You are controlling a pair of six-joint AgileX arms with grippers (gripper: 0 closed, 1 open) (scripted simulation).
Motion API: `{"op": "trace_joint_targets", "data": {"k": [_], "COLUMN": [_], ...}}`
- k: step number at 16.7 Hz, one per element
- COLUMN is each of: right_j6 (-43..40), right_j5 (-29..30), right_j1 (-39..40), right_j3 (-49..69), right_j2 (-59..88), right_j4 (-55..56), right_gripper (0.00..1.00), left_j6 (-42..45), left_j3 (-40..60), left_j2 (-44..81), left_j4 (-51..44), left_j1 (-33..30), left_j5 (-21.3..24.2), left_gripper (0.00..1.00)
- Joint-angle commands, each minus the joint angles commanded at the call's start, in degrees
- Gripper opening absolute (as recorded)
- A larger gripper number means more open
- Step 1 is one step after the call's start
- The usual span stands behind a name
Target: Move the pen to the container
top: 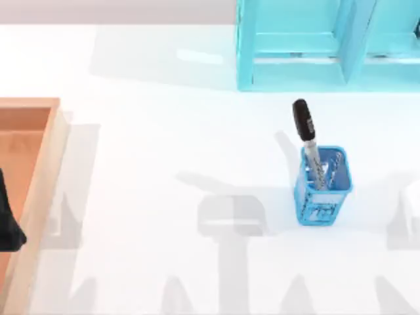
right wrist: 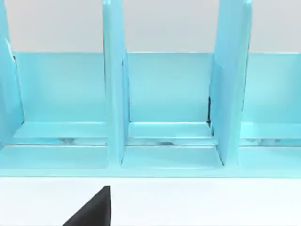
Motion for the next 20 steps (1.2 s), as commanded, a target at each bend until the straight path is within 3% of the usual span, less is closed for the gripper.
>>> {"op": "trace_joint_targets", "data": {"k": [4,8,20], "right_j6": [0.0,0.0,0.0], "right_j5": [0.0,0.0,0.0], "right_j1": [0.0,0.0,0.0], "right_j3": [0.0,0.0,0.0], "right_j2": [0.0,0.0,0.0], "right_j4": [0.0,0.0,0.0], "right_gripper": [1.0,1.0,1.0], "left_j6": [-0.81,-4.89,-23.98], "left_j3": [0.79,4.82,22.66], "left_j2": [1.72,12.52,81.94], "left_j4": [1.58,10.01,49.81], "left_j1": [-1.18,-7.44,-38.5], "left_j5": [-0.14,-1.16,-6.51], "left_gripper": [1.0,1.0,1.0]}}
